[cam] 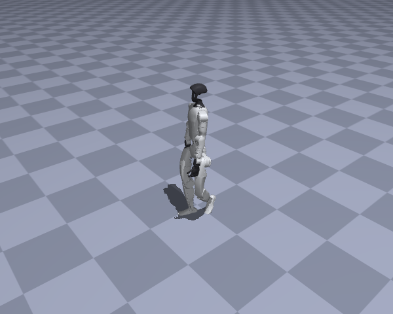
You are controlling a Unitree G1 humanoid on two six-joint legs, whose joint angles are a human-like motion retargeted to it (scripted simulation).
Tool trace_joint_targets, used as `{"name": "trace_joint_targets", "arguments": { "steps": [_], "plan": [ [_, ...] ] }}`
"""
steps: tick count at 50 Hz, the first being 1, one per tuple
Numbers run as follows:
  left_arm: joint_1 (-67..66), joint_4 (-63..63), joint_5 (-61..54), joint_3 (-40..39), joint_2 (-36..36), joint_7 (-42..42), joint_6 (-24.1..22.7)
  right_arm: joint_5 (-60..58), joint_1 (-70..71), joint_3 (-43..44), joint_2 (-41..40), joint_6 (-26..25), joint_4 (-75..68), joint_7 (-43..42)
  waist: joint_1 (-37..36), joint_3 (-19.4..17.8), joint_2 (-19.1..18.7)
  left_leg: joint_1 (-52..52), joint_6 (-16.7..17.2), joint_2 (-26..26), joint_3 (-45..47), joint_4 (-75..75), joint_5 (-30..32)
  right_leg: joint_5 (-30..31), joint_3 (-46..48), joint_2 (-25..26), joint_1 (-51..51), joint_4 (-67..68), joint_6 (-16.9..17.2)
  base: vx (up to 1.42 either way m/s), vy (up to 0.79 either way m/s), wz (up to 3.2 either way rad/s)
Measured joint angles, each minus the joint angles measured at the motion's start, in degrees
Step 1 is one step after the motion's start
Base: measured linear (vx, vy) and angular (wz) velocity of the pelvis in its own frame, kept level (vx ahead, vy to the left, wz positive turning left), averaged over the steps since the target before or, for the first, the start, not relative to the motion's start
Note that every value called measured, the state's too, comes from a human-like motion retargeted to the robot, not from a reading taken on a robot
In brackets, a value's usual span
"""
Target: In place motions
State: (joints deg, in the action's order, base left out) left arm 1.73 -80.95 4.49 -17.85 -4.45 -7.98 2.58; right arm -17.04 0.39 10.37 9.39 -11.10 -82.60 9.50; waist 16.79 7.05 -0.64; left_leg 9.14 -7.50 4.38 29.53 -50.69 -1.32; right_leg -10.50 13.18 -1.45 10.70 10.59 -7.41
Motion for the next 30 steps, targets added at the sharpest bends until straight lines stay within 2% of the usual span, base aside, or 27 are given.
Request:
{"name": "trace_joint_targets", "arguments": {
  "steps": [5,8,11,13,15,17,18,21,25,28,30],
  "plan": [
    [-0.34,-3.17,0.32,-1.14,0.36,0.11,0.02,-5.6,1.7,-4.02,-0.98,1.83,5.81,1.94,0.27,-1.57,-0.02,3.11,-1.06,-0.53,-2.77,4.16,-8.0,1.65,-5.6,0.49,-0.47,-0.4,-0.38,-0.11,0.02,-1.34],
    [-0.57,-5.57,1.01,-1.3,0.58,1.23,0.08,-6.72,1.5,-4.9,-1.48,2.75,7.96,2.59,-0.18,-2.37,-0.71,5.04,1.29,-4.17,-9.56,12.53,-9.94,2.67,-7.53,1.49,-0.87,-0.72,-0.37,-0.05,-0.03,-1.03],
    [-0.91,-7.56,0.98,-1.32,0.93,1.95,0.15,-6.73,1.05,-4.98,-1.59,2.91,7.89,2.86,-1.94,-3.86,-1.63,4.11,3.04,-6.86,-16.12,23.7,-9.81,3.26,-10.1,3.58,-2.11,-0.76,-0.37,0.06,-0.06,-1.16],
    [-1.22,-8.52,0.89,-1.64,1.17,2.15,0.18,-6.64,0.85,-4.66,-1.46,2.55,6.59,2.77,-3.56,-4.87,-2.79,2.62,3.99,-8.01,-21.25,31.62,-7.61,3.49,-11.78,5.74,-3.21,-0.79,-0.36,0.16,-0.07,-1.24],
    [-1.98,-9.03,0.89,-2.38,1.45,2.37,0.13,-6.79,0.5,-4.32,-1.16,2.05,4.48,2.48,-4.41,-4.8,-3.99,1.91,2.78,-9.41,-27.42,37.44,-3.62,3.48,-13.31,7.54,-3.88,-0.75,-0.1,0.24,-0.07,-0.75],
    [-2.67,-9.28,0.99,-3.25,1.58,2.25,0.12,-7.03,0.2,-3.89,-0.87,1.15,2.01,1.95,-1.59,-3.07,-4.7,2.52,3.66,-8.29,-25.48,36.69,-4.89,3.2,-11.76,6.99,-2.99,-0.57,0.5,0.23,-0.1,0.23],
    [-2.8,-9.41,1.05,-3.58,1.57,2.17,0.14,-6.91,-0.02,-3.55,-0.86,0.52,1.03,1.51,-1.44,-2.76,-4.92,2.3,4.27,-5.72,-21.12,37.89,-3.65,3.2,-11.99,7.19,-2.7,-0.32,0.66,0.14,-0.12,0.23],
    [-2.26,-9.34,0.79,-2.73,1.23,2.44,0.18,-4.69,-1.01,-1.7,-0.53,-0.15,-1.22,-0.11,0.47,-3.88,-4.24,-0.35,3.28,-7.07,-21.38,41.08,-1.88,3.09,-9.86,6.22,-4.09,-0.34,1.09,0.1,-0.12,0.5],
    [-2.29,-8.34,1.25,-2.02,0.55,2.23,0.2,-3.82,-2.68,-1.07,0.35,-0.39,-2.84,0.86,-1.19,-3.79,-2.94,-2.38,3.37,-7.7,-19.54,44.13,-0.64,3.24,-11.28,5.64,-4.32,0.61,1.56,0.18,-0.11,-0.31],
    [-2.88,-8.13,0.83,-3.09,0.39,2.27,-0.08,-6.7,-2.71,-1.76,0.48,-0.93,-2.47,0.67,-0.25,-2.88,-3.64,-2.48,3.23,-7.31,-18.38,46.7,0.01,3.74,-12.34,6.63,-1.93,2.05,1.68,0.08,-0.08,-0.44],
    [-3.37,-8.12,-0.02,-4.06,0.13,1.98,-0.39,-8.19,-1.7,-3.25,0.19,-0.97,-1.32,0.23,1.12,-3.51,-4.01,-3.1,3.08,-6.76,-16.7,48.41,0.3,3.83,-13.43,7.63,-0.73,2.7,1.41,-0.11,-0.05,-0.8]
  ]
}}
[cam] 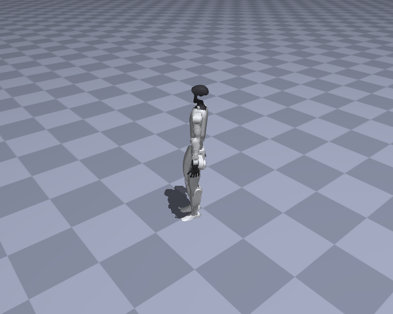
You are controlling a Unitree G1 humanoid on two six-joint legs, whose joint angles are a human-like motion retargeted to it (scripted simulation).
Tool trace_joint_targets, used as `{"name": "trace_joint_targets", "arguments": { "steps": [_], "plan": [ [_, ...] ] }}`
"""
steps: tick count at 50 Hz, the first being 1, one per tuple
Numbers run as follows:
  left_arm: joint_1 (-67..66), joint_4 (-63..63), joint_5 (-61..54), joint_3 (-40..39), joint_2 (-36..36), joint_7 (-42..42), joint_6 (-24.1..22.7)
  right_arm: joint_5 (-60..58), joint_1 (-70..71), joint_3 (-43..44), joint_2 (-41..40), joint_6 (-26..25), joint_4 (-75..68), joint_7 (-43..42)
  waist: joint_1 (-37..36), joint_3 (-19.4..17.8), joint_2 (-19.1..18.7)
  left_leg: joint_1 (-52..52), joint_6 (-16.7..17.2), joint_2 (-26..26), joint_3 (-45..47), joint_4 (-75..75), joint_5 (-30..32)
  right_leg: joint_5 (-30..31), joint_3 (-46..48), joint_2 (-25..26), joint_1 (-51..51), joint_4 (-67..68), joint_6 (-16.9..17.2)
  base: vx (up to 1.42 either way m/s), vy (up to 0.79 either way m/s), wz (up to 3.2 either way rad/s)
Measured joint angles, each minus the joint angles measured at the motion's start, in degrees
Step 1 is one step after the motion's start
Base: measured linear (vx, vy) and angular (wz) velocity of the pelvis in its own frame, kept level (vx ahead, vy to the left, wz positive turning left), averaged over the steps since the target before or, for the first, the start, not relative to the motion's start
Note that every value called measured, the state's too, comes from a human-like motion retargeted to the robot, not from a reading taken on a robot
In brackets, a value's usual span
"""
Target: In place motions
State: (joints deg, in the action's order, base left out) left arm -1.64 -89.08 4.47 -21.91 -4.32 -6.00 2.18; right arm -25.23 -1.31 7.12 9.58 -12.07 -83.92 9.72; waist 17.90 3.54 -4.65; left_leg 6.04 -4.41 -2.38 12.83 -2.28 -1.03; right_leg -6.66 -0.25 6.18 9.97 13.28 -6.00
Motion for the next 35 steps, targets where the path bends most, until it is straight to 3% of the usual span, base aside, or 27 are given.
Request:
{"name": "trace_joint_targets", "arguments": {
  "steps": [4,9,15,19,23,25,30,35],
  "plan": [
    [-1.41,-1.95,1.17,-1.03,-1.53,-0.89,0.51,-2.6,2.03,-3.26,-1.48,1.75,4.74,0.97,2.04,-1.03,-0.19,-0.73,-0.21,1.71,6.63,1.88,-0.49,-1.87,-0.78,0.97,2.12,0.27,-1.27,-0.19,0.0,-1.51],
    [-3.46,-4.92,5.19,0.16,-2.99,-0.37,1.97,-4.26,4.22,-7.4,-3.17,4.85,10.67,2.57,0.24,-1.8,-0.15,-2.38,0.47,4.31,20.67,3.85,-2.17,-8.18,10.78,-2.49,2.84,-0.32,-3.03,-0.27,0.1,-2.56],
    [-5.27,-4.71,8.12,0.09,-3.36,-1.8,3.26,-6.15,5.33,-11.01,-3.47,6.07,13.7,2.99,-2.39,-0.65,-0.75,-4.21,2.93,6.58,37.93,6.11,-4.24,-15.95,34.94,-9.05,0.88,0.13,0.46,-0.36,0.16,-2.83],
    [-3.71,-3.59,8.07,-0.09,-4.47,-2.12,4.26,-5.01,4.55,-9.14,-2.49,5.61,12.26,2.56,-2.58,0.03,0.08,-4.89,3.77,6.2,42.13,6.2,-5.22,-16.02,46.49,-12.18,-1.33,-0.36,4.08,-0.37,0.14,-1.79],
    [-1.5,-1.78,6.93,0.0,-5.69,-1.91,4.75,-2.54,3.54,-5.43,-1.23,3.91,7.39,0.86,-2.64,0.68,1.99,-6.89,4.94,5.11,45.42,5.49,-6.19,-6.09,40.9,-11.6,-0.33,-3.73,2.18,-0.34,0.12,-1.29],
    [-0.15,-0.73,5.96,0.04,-6.3,-2.06,4.78,-1.01,3.29,-3.37,-0.53,2.71,4.38,-0.19,-1.78,0.92,2.4,-7.78,5.58,5.15,46.68,4.84,-6.52,-5.11,37.91,-10.08,-0.52,-5.58,0.81,-0.33,0.11,-0.82],
    [3.57,2.05,3.9,0.38,-6.18,-1.94,4.69,3.98,1.64,2.41,1.41,0.78,-1.41,-3.0,1.34,1.75,1.47,-9.49,7.36,7.83,48.3,1.37,-6.97,-4.46,36.68,-7.87,-1.72,-8.69,0.97,-0.33,0.12,-0.42],
    [4.63,6.51,1.41,0.95,-4.33,-3.83,3.17,6.7,-0.23,4.07,2.99,0.11,-4.73,-5.47,1.62,3.27,3.0,-12.46,7.53,9.64,50.55,-4.7,-5.91,-5.03,30.81,-7.61,-2.46,-10.07,0.49,-0.2,0.1,-0.85]
  ]
}}
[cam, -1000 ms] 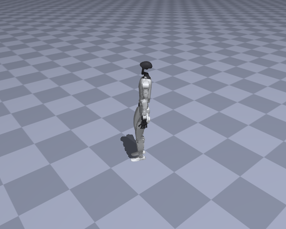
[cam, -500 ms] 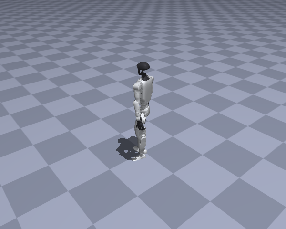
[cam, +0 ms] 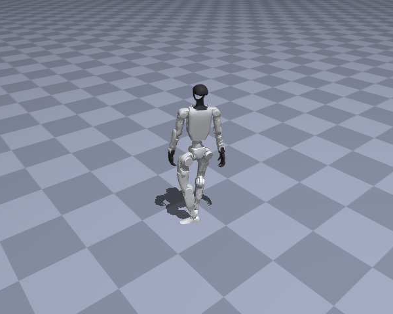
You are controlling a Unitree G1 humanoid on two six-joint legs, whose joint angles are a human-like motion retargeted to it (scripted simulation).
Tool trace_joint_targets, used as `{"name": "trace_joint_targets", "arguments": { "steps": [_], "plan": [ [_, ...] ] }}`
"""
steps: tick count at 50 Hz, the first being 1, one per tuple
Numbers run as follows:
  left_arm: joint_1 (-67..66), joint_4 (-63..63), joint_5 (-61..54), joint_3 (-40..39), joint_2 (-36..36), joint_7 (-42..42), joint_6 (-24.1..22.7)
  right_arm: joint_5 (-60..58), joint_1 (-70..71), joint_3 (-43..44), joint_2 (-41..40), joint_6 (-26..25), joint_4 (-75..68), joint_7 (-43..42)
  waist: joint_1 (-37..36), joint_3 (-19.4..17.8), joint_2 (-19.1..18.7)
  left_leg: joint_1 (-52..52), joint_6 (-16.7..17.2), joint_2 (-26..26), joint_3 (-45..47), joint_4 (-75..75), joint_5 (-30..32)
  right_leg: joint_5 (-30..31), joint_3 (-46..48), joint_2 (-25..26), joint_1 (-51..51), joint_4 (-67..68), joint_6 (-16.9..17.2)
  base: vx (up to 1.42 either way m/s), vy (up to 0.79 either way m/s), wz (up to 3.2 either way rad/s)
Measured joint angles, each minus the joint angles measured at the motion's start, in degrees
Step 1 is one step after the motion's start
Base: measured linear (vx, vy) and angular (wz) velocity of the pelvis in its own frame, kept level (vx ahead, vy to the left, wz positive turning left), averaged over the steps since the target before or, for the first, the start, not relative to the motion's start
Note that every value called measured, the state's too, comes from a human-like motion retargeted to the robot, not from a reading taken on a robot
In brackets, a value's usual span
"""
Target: In place motions
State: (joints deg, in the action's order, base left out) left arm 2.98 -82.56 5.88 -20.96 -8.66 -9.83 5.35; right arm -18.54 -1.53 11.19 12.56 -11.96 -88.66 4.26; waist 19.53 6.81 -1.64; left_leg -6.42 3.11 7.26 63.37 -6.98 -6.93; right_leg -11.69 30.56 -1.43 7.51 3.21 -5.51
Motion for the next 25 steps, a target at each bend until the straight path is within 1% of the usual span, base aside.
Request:
{"name": "trace_joint_targets", "arguments": {
  "steps": [2,3,5,7,8,10,13,15,17,18,20,21,22,23,24,25],
  "plan": [
    [-0.14,1.56,-0.59,-0.29,0.87,-0.74,-0.61,-0.62,0.0,-0.21,0.01,-0.34,-0.59,-0.54,-0.36,0.37,2.19,-0.14,-3.12,0.4,-1.91,-5.62,-0.26,-0.06,-2.77,-1.96,-0.59,0.15,0.5,-0.18,0.09,-1.3],
    [-0.19,1.94,-0.85,-0.54,1.33,-0.71,-0.93,-1.09,0.02,-0.47,-0.09,-0.42,-0.56,-0.52,-0.87,0.49,3.51,0.14,-5.58,0.57,-3.21,-9.13,-1.08,-0.11,-4.47,-3.23,-0.81,0.49,0.86,-0.16,0.09,-1.63],
    [-0.24,1.91,-1.41,-0.97,2.19,-0.08,-1.43,-2.27,0.07,-1.22,-0.46,-0.47,0.09,0.33,-2.14,0.34,5.41,2.33,-9.16,1.72,-8.52,-17.47,-3.06,-0.07,-8.32,-4.76,-1.1,1.2,1.31,-0.21,0.08,-1.77],
    [-0.05,0.69,-2.11,-1.1,2.9,0.32,-1.61,-3.84,0.47,-1.93,-1.07,-0.62,1.47,1.94,-2.67,-0.25,5.04,7.12,-7.82,3.38,-18.42,-25.7,-4.09,0.42,-10.83,-3.81,-1.35,1.2,1.15,-0.24,0.07,-1.63],
    [0.09,-0.24,-2.45,-1.09,3.28,0.31,-1.61,-4.59,0.67,-2.27,-1.49,-0.66,2.35,2.59,-2.97,-0.76,4.45,10.35,-6.64,1.87,-26.19,-28.09,-4.18,0.8,-12.0,-2.84,-1.65,0.94,1.04,-0.23,0.08,-1.57],
    [0.24,-2.13,-2.56,-1.03,3.86,-0.07,-1.44,-5.61,1.02,-2.86,-2.4,-0.26,4.28,3.34,-3.13,-1.66,3.94,13.09,-6.32,-1.63,-34.97,-29.62,-4.13,1.44,-14.0,-2.01,-2.11,0.88,1.01,-0.22,0.1,-1.52],
    [-0.36,-3.75,-1.36,-0.4,4.33,-0.26,-1.27,-6.01,1.11,-4.1,-3.5,1.2,7.14,4.53,-4.57,-2.77,4.48,13.75,-7.97,-4.11,-37.39,-28.83,-4.93,2.65,-17.86,-2.11,-2.74,1.11,0.85,-0.17,0.08,-1.7],
    [-1.0,-4.38,-0.31,0.11,4.57,0.54,-1.44,-6.39,1.04,-4.99,-4.24,1.86,8.87,5.64,-5.38,-3.28,4.3,14.59,-8.13,-5.9,-39.51,-27.03,-5.8,3.61,-20.21,-1.65,-3.1,1.0,0.5,-0.08,0.05,-1.63],
    [-1.76,-4.94,0.52,0.21,4.79,1.42,-1.66,-7.04,0.95,-5.74,-4.88,2.21,9.96,6.34,-5.59,-3.51,3.17,15.69,-6.91,-7.35,-42.66,-23.6,-5.78,4.66,-21.96,-0.2,-3.31,0.7,-0.54,-0.03,0.02,-1.33],
    [-2.14,-5.23,0.74,0.24,4.85,1.65,-1.73,-7.3,0.92,-6.14,-5.14,2.33,10.24,6.49,-5.59,-3.61,2.32,15.99,-5.74,-7.84,-44.3,-20.75,-5.14,5.11,-22.65,0.87,-3.38,0.59,-1.04,-0.03,-0.03,-1.2],
    [-2.9,-5.79,0.91,0.38,4.79,1.57,-1.71,-7.45,0.95,-7.01,-5.48,2.44,10.24,6.53,-5.64,-4.05,0.23,15.37,-3.56,-7.0,-45.08,-12.53,-1.29,5.71,-23.87,3.74,-3.71,0.61,-1.98,0.02,-0.07,-1.09],
    [-3.3,-6.05,0.98,0.41,4.78,1.41,-1.64,-7.45,0.94,-7.37,-5.5,2.41,9.91,6.47,-5.47,-3.97,-0.22,15.2,-5.28,-7.82,-46.15,-9.67,-0.9,5.84,-24.69,4.4,-3.9,0.7,-2.09,0.08,-0.08,-0.75],
    [-3.59,-6.33,1.08,0.46,4.69,1.23,-1.54,-7.49,0.94,-7.63,-5.51,2.32,9.56,6.42,-4.71,-3.66,-0.87,14.63,-6.03,-7.24,-44.51,-7.81,-0.89,5.88,-24.89,5.0,-3.78,0.83,-2.15,0.07,-0.09,-0.06],
    [-3.65,-6.69,1.22,0.53,4.47,1.03,-1.37,-7.6,0.98,-7.65,-5.49,2.15,9.17,6.38,-2.77,-2.89,-1.88,13.28,-4.85,-3.83,-37.47,-7.92,-1.63,5.77,-23.87,5.5,-3.05,1.05,-2.14,0.04,-0.1,0.15],
    [-3.45,-7.08,1.54,0.34,4.27,0.89,-1.15,-7.49,1.02,-7.76,-5.5,1.94,8.8,6.2,-2.2,-2.5,-2.51,13.21,-4.01,-2.68,-36.1,-7.61,-1.43,5.79,-24.1,5.99,-2.64,1.22,-2.09,0.01,-0.1,-0.02],
    [-3.11,-7.47,1.96,0.02,4.08,0.79,-0.9,-7.26,1.06,-7.9,-5.53,1.72,8.44,5.94,-2.32,-2.29,-2.94,13.78,-3.35,-2.67,-37.57,-7.08,-0.75,5.88,-24.95,6.46,-2.4,1.35,-2.03,-0.02,-0.1,-0.89]
  ]
}}
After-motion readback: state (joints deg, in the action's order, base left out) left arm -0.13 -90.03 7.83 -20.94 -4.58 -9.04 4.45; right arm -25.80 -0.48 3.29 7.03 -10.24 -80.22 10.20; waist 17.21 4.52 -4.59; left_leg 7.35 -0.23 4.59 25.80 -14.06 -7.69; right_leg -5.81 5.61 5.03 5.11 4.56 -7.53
